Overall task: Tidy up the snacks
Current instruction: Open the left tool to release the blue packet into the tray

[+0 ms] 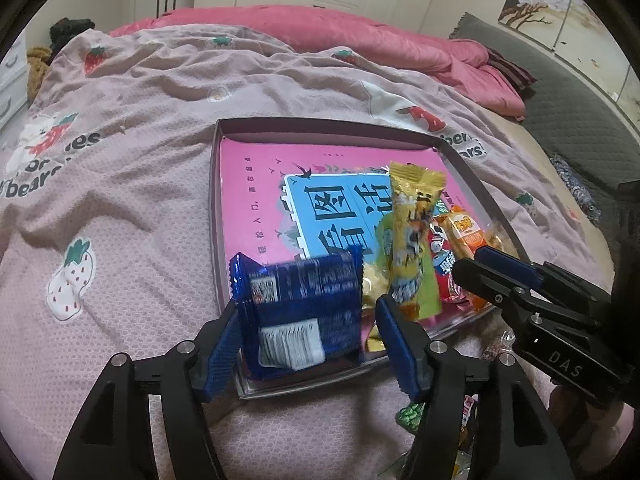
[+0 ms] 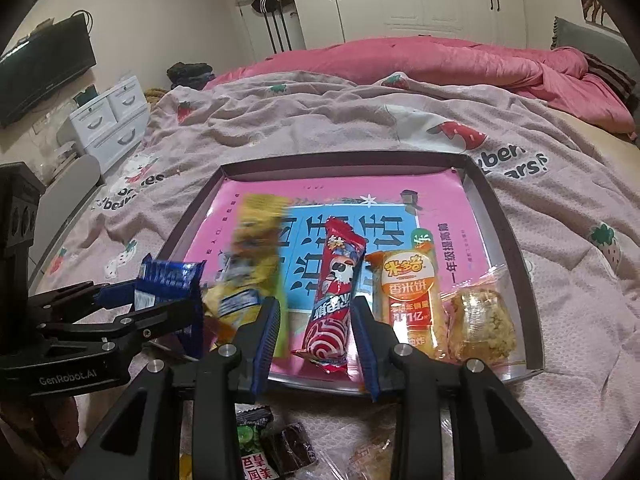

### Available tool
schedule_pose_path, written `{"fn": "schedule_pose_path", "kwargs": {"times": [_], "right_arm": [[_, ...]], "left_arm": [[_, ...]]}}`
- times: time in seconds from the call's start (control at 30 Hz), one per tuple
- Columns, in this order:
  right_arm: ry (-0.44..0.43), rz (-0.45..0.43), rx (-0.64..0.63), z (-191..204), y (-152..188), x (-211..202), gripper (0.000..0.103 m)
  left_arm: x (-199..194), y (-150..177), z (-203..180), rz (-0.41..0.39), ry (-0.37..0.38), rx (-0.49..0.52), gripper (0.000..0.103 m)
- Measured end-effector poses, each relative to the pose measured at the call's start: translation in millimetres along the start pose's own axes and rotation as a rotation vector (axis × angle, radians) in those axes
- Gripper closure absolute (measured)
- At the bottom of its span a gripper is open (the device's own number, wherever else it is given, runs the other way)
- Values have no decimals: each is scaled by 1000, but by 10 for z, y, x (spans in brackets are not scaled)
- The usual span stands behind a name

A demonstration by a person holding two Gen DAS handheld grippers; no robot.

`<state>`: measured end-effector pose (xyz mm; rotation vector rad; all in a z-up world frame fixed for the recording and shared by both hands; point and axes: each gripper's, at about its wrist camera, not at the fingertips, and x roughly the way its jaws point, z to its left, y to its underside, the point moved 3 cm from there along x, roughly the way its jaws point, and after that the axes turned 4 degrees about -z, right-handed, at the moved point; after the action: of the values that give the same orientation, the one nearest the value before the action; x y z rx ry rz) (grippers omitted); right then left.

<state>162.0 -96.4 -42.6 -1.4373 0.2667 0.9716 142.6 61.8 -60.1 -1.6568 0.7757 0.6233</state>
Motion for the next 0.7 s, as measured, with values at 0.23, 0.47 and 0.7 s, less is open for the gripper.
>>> {"fn": "schedule_pose_path", "kwargs": {"times": [0.23, 0.47, 0.7], "right_arm": [[10, -5, 5, -32, 4, -45, 64], [17, -19, 1, -62, -5, -121, 62], [18, -36, 13, -118, -32, -211, 61]], "left_arm": [[-22, -6, 11, -4, -2, 1, 36], [-82, -15, 2, -11, -2, 3, 34], [-138, -29, 12, -23, -5, -1, 33]]}}
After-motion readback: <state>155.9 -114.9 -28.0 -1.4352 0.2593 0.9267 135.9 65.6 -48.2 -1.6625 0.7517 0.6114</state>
